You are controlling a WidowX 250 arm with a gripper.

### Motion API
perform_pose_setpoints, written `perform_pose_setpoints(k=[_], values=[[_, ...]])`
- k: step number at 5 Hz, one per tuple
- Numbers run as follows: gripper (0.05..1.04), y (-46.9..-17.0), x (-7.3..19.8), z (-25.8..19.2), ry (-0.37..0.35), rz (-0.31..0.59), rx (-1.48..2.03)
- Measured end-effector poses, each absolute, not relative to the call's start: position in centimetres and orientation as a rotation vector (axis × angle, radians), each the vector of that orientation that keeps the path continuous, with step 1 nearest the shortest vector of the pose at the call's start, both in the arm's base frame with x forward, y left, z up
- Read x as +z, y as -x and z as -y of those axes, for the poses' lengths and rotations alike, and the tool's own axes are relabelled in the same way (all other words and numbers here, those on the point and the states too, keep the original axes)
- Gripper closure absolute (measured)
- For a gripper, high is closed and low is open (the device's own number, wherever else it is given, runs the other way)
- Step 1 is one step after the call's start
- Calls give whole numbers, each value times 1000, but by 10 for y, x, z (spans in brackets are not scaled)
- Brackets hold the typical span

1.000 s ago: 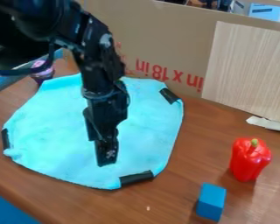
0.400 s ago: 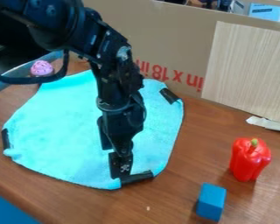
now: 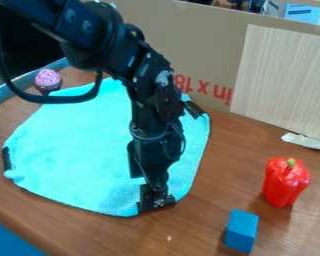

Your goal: Fold the cloth from bottom right to top left

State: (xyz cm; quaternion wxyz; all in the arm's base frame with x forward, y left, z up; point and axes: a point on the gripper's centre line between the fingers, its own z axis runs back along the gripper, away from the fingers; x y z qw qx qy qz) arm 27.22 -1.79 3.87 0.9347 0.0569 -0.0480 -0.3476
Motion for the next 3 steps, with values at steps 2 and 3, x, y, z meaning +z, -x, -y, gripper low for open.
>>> perform_pose_setpoints(k=[2, 3], values=[[112, -265, 28, 25, -128, 101, -705], [417, -264, 22, 24, -138, 107, -699]])
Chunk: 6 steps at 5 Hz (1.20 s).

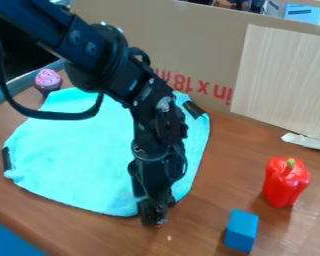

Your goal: Fold the cloth from bottom right to top left

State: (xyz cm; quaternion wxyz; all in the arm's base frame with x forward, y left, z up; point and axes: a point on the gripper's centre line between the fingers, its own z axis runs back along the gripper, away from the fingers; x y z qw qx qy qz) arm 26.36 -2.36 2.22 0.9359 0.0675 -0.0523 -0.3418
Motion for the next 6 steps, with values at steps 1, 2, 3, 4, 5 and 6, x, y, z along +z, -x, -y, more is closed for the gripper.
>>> perform_pose_setpoints(k=[1, 2, 3, 4, 5, 6], values=[[715, -262, 19, 22, -153, 119, -709], [909, -260, 18, 25, -153, 128, -721], [1002, -244, 19, 31, -153, 141, -758], [1019, -217, 21, 39, -140, 138, -800], [1022, -195, 30, 42, -131, 159, -839], [1024, -202, 47, 14, -78, 182, -783]])
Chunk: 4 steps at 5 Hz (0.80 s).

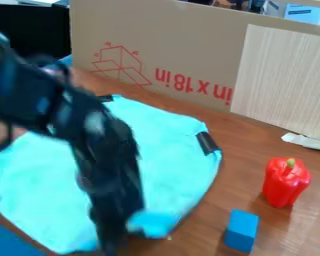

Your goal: Fold the cloth from bottom right to top left

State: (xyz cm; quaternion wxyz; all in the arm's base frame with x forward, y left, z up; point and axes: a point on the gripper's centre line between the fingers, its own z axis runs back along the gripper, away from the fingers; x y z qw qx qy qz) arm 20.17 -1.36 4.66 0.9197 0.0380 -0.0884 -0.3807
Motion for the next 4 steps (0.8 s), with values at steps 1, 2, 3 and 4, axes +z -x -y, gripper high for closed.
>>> perform_pose_setpoints(k=[1, 2, 3, 4], values=[[1024, -220, 71, -22, -35, 221, -715], [1024, -239, 88, -55, 19, 213, -670], [1024, -257, 93, -87, 34, 183, -618], [1024, -274, 91, -106, 38, 139, -635]])
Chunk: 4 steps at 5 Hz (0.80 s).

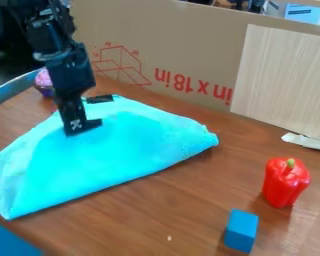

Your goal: Fold the cloth from bottom right to top left

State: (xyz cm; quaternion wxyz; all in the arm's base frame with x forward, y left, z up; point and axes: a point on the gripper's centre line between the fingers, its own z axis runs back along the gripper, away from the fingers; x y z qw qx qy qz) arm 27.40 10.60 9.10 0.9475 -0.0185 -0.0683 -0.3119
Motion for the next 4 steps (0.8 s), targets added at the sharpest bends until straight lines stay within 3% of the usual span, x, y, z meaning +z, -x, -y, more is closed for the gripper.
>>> perform_pose_setpoints(k=[4], values=[[1024, -349, 86, -156, -26, 133, -1003]])
